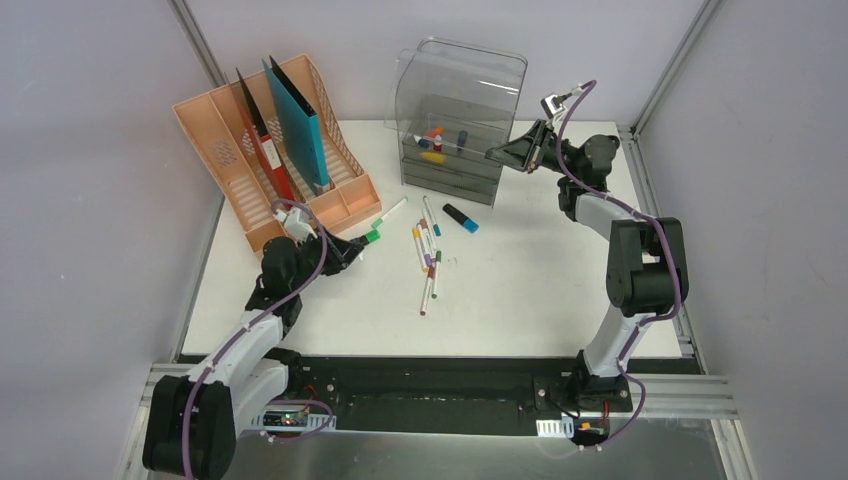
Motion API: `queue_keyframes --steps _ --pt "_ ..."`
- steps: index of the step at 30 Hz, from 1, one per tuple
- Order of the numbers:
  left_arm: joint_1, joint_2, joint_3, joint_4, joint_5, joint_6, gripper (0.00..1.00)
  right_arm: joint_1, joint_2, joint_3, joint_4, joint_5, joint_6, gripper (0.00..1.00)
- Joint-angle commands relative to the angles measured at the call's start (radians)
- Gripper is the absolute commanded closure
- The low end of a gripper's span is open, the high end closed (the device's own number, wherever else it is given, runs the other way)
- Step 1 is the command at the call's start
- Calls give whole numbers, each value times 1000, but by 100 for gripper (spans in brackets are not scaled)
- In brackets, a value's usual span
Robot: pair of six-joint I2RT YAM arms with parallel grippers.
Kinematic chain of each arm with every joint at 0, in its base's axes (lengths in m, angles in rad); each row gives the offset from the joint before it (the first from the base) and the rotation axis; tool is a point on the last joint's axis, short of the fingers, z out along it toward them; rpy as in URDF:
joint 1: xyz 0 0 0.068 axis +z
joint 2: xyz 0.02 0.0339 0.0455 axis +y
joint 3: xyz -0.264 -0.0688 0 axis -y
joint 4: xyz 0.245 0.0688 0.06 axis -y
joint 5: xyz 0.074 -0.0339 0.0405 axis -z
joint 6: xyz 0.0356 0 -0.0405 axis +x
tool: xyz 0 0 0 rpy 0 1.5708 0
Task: Organize the desk
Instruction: Pick up the stationery from the center of the board, then place the stationery in the drawer.
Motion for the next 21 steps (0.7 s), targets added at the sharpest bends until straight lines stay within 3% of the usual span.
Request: queue_keyframes --steps 1,8,14,21 --pt "2 95 9 440 294 37 100 33 10 19 -8 -61 27 94" --pt "-52 286 58 686 349 14 100 35 7 17 -12 -61 22 95" --pt "-182 363 142 705 249 129 100 36 8 18 -17 -62 16 95" --pt "-265 523 217 872 133 153 100 36 6 17 -18 -61 16 95"
